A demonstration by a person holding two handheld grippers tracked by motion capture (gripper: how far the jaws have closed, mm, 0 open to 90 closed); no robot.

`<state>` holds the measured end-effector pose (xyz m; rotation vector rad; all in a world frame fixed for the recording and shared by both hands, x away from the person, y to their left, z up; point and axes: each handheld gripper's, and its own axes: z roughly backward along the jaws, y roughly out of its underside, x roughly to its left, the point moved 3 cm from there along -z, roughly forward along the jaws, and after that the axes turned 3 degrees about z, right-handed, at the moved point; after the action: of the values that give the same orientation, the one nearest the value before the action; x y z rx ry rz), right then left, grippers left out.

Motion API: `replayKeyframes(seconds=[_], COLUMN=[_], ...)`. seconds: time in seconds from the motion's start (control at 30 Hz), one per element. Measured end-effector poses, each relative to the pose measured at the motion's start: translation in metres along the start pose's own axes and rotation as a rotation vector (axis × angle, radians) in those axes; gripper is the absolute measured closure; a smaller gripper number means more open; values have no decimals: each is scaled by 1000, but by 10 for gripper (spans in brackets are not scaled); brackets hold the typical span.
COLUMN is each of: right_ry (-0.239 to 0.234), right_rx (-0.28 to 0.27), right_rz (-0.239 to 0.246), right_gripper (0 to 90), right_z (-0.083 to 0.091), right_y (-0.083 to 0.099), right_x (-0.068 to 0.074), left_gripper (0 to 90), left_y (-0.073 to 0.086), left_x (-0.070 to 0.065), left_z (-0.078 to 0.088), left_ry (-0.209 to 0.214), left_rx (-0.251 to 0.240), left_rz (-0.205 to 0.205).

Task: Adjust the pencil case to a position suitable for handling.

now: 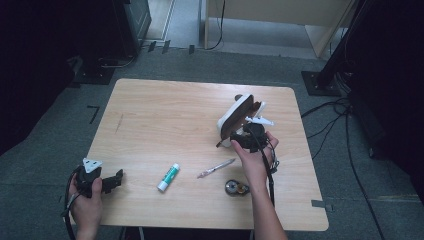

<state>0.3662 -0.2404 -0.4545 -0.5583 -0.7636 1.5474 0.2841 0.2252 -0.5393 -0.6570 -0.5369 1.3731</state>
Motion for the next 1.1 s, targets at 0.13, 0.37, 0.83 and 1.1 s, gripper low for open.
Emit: replayKeyframes(seconds=[0.13,0.37,0.83,1.1], right_ry=[8,1,-43,-60], right_rx=[11,32,34,24], right_rz=[6,30,55,58], right_gripper=[288,345,527,653], right_z=[-4,-11,-15,-16], right_y=[1,4,3,2], right_x=[1,3,-1,-9], left_gripper=[84,84,85,85], left_y=[0,-1,-1,-1], left_x=[0,-1,-1,-1], left_z=[0,-1,-1,-1], left_ry=[0,1,3,3], left_rx=[0,-3,-1,-1], left_rz=[0,1,1,1])
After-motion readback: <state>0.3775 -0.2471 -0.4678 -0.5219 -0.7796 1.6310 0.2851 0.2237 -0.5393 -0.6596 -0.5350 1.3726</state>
